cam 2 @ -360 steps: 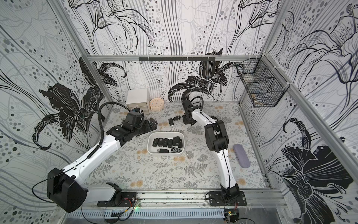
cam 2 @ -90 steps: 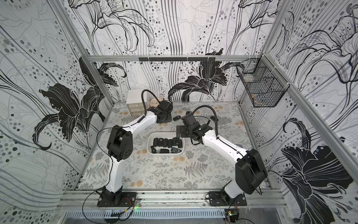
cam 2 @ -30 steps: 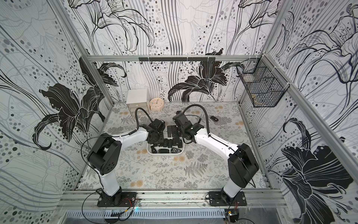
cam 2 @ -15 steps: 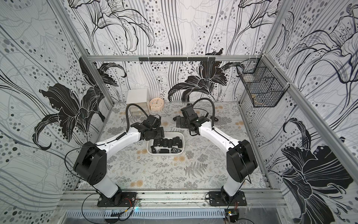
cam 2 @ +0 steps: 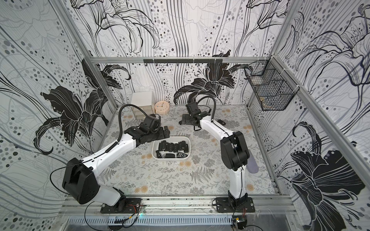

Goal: Place the car key into the storage box
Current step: Pick up the car key from the center of the board.

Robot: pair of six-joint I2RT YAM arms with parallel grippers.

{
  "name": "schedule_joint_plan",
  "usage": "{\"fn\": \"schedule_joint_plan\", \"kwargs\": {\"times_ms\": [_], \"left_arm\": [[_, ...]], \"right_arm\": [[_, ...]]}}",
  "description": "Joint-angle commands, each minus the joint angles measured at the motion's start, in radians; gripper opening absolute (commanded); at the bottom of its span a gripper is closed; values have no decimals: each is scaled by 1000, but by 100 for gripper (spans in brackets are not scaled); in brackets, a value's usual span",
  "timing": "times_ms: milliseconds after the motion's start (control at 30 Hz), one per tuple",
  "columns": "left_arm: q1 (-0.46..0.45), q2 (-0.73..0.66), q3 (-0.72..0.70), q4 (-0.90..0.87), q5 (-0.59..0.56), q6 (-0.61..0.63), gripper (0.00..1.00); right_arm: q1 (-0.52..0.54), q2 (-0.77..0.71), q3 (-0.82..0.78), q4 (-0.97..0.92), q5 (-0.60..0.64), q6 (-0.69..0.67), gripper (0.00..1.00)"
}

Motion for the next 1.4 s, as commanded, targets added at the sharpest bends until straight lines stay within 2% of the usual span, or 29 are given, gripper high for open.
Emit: {"fn": "schedule_joint_plan", "kwargs": {"times_ms": [0,167,200,433,833,933,1167,1367], "left_arm": [[-1,-49,-6,-20,-30,-15,99],[-1,-90,-30,-38,-52,-25,99],[-1,-97,-34,-42,-56,-29,99],[0,-131,-45,-70,-80,-37,99],[1,-130,-34,-124,-126,-40,99],[5,-135,-40,-121,-131,-39,99],[17,-130,-48,-108,-122,-37,99],[20,-129,-53,-101,-113,-36,99]], "right_arm": [[5,94,88,-28,-59,24,97],[5,210,197,11,-99,36,96],[5,231,220,18,-99,39,92],[0,403,428,-21,-62,3,94],[-41,661,767,-95,-172,-2,94],[-44,675,770,-86,-214,-1,95],[-39,659,700,-21,-421,-19,94],[-27,636,667,-45,-411,-54,93]]}}
